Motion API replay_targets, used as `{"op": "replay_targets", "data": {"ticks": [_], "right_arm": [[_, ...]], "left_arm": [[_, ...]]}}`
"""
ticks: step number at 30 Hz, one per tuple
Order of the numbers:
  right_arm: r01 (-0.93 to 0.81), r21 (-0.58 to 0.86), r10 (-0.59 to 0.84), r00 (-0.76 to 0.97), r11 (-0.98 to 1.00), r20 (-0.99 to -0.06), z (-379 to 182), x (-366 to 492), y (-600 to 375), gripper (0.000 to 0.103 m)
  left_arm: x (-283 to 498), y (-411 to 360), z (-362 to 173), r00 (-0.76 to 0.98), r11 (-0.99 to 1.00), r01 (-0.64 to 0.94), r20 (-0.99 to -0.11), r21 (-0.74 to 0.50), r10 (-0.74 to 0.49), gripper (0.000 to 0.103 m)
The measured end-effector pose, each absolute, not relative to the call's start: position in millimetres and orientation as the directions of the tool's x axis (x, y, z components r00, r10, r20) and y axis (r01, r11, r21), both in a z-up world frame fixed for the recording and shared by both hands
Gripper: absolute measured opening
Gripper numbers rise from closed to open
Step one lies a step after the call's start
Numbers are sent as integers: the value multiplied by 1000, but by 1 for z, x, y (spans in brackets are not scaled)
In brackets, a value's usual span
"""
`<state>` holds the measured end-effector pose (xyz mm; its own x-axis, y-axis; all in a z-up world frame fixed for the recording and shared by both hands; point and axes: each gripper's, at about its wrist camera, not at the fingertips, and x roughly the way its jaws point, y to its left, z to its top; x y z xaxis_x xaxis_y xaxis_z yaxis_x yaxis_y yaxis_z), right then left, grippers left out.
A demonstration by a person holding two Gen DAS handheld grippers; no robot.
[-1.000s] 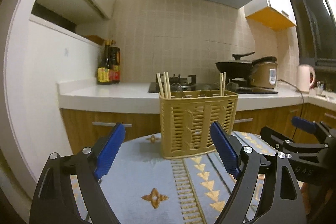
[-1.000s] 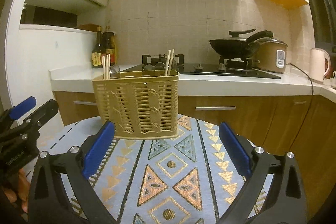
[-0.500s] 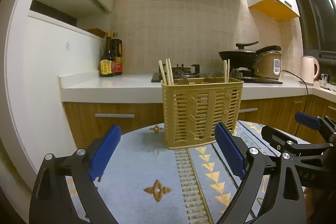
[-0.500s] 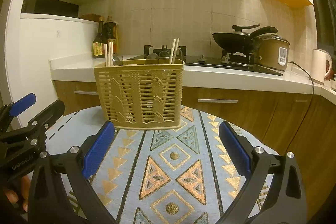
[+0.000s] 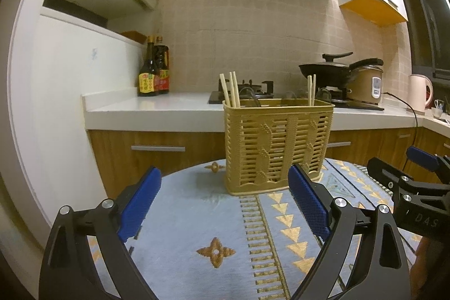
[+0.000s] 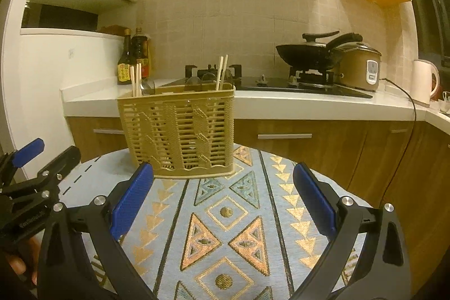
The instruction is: Organize utensils
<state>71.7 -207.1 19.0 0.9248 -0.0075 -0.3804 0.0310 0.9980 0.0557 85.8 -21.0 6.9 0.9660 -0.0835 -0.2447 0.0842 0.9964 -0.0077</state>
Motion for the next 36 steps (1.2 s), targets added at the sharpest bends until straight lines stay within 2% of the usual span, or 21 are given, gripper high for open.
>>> {"op": "replay_targets", "data": {"ticks": [19, 36], "right_arm": [[40, 55, -14, 912, 998, -410, 15, 78, -209, 95], [39, 56, -12, 908, 998, -419, 14, 79, -209, 95]], "left_arm": [[87, -19, 7, 964, 998, 55, -260, -2, -54, 95], [89, -20, 6, 962, 998, 56, -269, 7, -52, 95]]}}
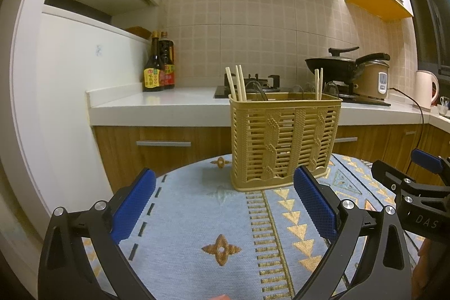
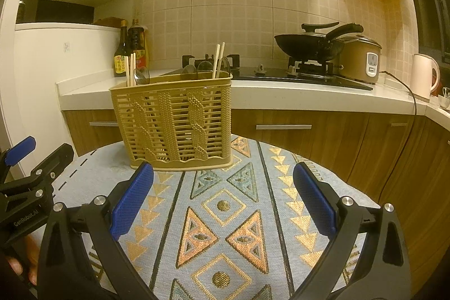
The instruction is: Organize utensils
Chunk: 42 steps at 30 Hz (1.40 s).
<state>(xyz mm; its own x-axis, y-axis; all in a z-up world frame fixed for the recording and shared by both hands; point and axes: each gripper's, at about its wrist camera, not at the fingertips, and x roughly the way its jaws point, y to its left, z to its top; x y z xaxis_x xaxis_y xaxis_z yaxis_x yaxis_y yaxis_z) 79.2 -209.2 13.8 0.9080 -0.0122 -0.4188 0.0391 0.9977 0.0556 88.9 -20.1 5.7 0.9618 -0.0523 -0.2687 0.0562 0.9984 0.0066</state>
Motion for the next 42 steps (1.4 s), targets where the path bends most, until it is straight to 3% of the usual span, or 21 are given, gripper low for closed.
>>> {"op": "replay_targets", "data": {"ticks": [42], "right_arm": [[48, 54, -21, 908, 997, -418, 13, 78, -208, 95]], "left_arm": [[90, -19, 6, 961, 998, 57, -271, 6, -54, 95]]}}
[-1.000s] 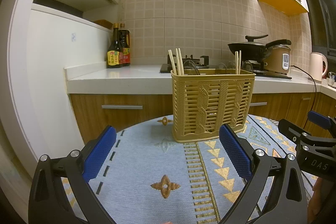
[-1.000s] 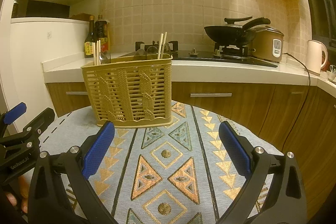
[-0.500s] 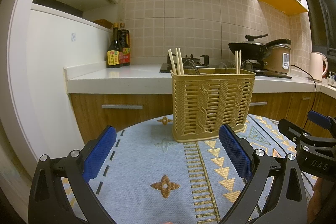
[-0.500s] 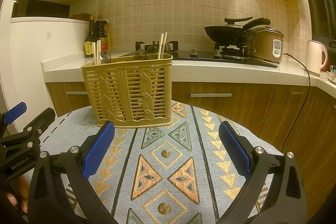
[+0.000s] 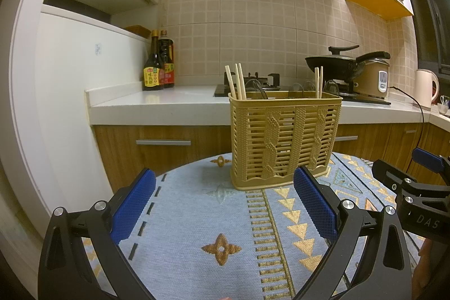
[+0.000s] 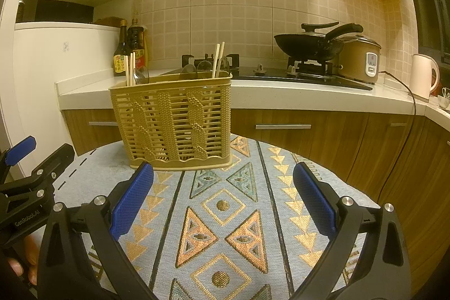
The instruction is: Organize utensils
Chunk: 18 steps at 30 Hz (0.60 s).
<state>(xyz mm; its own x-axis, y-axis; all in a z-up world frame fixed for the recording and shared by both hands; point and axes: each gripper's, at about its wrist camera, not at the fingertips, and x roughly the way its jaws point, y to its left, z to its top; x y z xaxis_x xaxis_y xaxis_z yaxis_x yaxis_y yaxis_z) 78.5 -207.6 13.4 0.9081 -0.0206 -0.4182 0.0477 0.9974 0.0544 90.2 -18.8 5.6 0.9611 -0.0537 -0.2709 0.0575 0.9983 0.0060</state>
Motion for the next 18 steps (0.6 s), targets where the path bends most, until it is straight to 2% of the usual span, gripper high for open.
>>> {"op": "replay_targets", "data": {"ticks": [18], "right_arm": [[39, 54, -12, 903, 998, -429, 12, 80, -208, 95]], "left_arm": [[90, -18, 3, 962, 999, 51, -269, 12, -46, 95]]}}
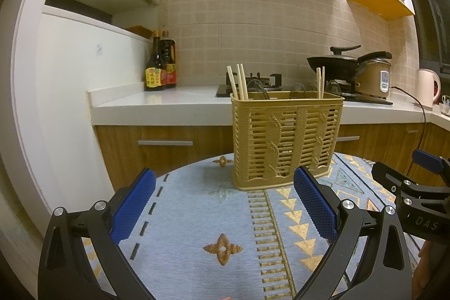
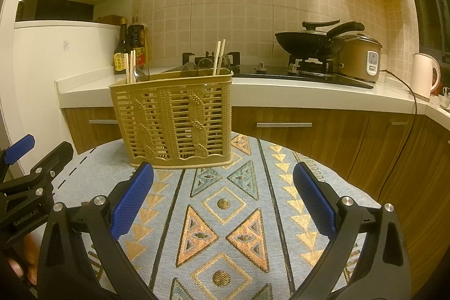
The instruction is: Organize utensils
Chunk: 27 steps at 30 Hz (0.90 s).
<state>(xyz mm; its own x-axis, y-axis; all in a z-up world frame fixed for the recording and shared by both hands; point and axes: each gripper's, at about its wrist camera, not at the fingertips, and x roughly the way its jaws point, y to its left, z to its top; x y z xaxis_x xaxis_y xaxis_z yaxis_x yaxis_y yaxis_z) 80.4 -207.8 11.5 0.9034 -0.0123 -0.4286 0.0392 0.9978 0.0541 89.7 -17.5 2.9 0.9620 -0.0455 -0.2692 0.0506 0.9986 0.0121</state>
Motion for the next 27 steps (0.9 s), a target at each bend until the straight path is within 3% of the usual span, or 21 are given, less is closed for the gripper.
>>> {"op": "replay_targets", "data": {"ticks": [27], "right_arm": [[46, 65, -14, 908, 997, -419, 14, 78, -211, 95]], "left_arm": [[92, -14, 6, 960, 998, 62, -275, 6, -58, 96]]}}
